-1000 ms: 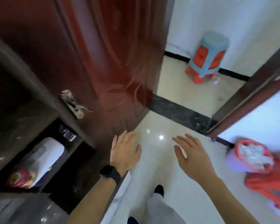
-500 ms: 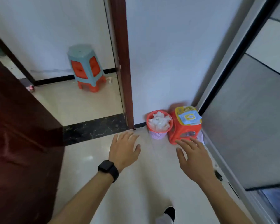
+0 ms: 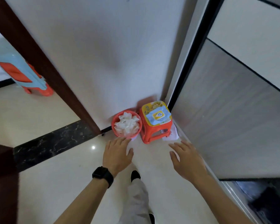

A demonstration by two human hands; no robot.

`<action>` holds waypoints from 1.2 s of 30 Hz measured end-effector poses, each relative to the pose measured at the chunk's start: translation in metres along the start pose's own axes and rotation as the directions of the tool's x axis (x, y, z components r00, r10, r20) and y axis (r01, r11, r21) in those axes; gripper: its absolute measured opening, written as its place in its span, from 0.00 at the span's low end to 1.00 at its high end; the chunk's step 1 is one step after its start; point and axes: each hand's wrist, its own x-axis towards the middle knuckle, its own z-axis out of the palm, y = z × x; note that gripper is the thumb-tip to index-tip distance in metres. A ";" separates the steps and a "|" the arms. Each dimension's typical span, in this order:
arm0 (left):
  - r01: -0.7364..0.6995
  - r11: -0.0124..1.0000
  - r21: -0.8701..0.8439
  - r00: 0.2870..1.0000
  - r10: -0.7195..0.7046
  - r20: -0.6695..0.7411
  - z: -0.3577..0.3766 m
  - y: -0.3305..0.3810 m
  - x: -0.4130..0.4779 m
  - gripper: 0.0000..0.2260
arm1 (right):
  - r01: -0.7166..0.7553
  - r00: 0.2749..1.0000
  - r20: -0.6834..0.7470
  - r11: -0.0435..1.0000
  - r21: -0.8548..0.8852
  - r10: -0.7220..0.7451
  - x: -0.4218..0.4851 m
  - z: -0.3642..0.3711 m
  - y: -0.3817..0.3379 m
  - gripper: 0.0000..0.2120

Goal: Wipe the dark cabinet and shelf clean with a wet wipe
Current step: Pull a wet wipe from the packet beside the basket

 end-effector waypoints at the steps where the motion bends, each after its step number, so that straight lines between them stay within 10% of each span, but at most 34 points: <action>1: -0.004 1.000 -0.001 0.999 0.004 0.032 0.007 0.003 0.023 0.22 | -0.010 1.000 0.022 1.000 -0.006 0.011 0.017 0.007 0.010 0.14; 17: -0.105 0.992 -0.063 0.925 0.121 0.361 0.199 0.027 0.409 0.20 | -0.297 0.828 0.493 0.955 -0.020 0.268 0.304 0.206 0.163 0.23; 28: -0.271 0.956 -0.109 0.911 0.291 0.293 0.397 0.030 0.514 0.25 | -0.294 0.808 0.499 0.948 -0.120 0.313 0.370 0.424 0.245 0.31; 36: -0.365 0.929 0.062 0.930 0.361 0.071 0.417 0.037 0.530 0.19 | -0.145 0.841 0.485 0.964 -0.223 0.239 0.356 0.438 0.260 0.34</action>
